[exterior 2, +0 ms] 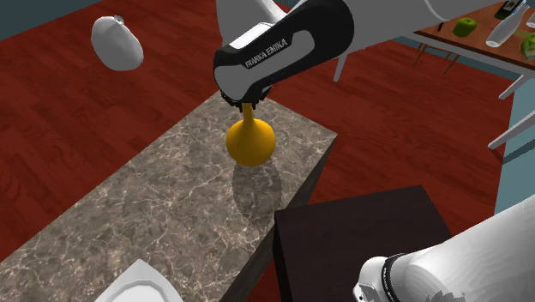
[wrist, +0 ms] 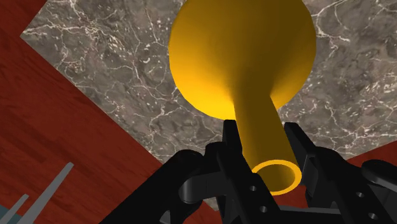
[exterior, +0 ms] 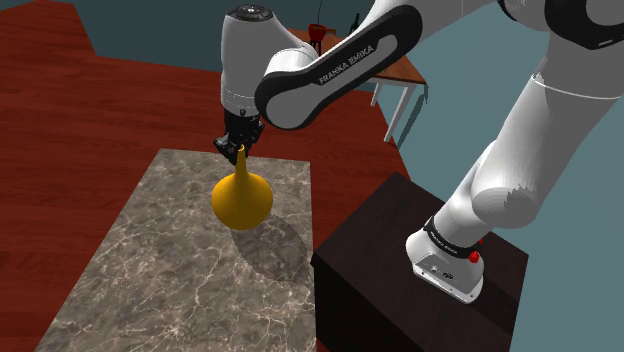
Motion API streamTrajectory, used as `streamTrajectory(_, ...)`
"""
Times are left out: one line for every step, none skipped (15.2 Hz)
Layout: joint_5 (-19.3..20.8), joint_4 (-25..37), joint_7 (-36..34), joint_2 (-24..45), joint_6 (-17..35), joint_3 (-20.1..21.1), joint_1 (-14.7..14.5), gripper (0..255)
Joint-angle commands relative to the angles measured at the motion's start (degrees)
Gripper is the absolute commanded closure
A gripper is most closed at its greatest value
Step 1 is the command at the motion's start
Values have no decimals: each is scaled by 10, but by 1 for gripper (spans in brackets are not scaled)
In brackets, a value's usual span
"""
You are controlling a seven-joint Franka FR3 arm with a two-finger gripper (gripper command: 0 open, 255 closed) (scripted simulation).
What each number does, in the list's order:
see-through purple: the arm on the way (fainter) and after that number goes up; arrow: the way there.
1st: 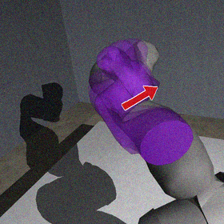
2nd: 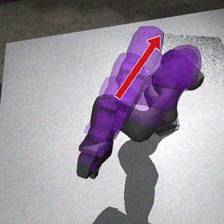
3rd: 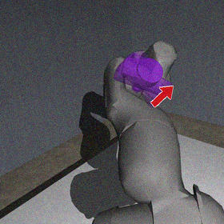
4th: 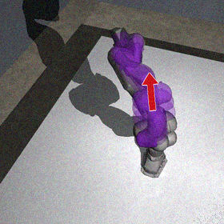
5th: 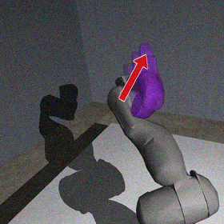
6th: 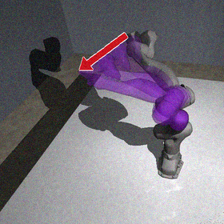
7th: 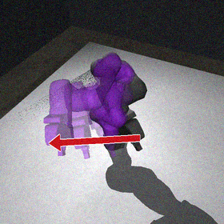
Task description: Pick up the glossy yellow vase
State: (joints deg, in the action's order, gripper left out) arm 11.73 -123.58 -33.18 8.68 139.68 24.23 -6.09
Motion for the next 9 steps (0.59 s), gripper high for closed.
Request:
streamTrajectory(0, 0, 0, 0, 0, 0, 0, 255)
streamTrajectory(0, 0, 0, 0, 0, 0, 0, 255)
streamTrajectory(0, 0, 0, 0, 0, 0, 0, 255)
streamTrajectory(0, -1, 0, 0, 0, 0, 0, 255)
streamTrajectory(0, -1, 0, 0, 0, 0, 0, 255)
streamTrajectory(1, 0, 0, 1, 1, 0, 0, 255)
streamTrajectory(-4, 2, 3, -4, -6, 1, 1, 255)
streamTrajectory(-8, 5, 6, -9, -13, 2, 1, 255)
streamTrajectory(-12, 8, 9, -14, -20, 3, 2, 255)
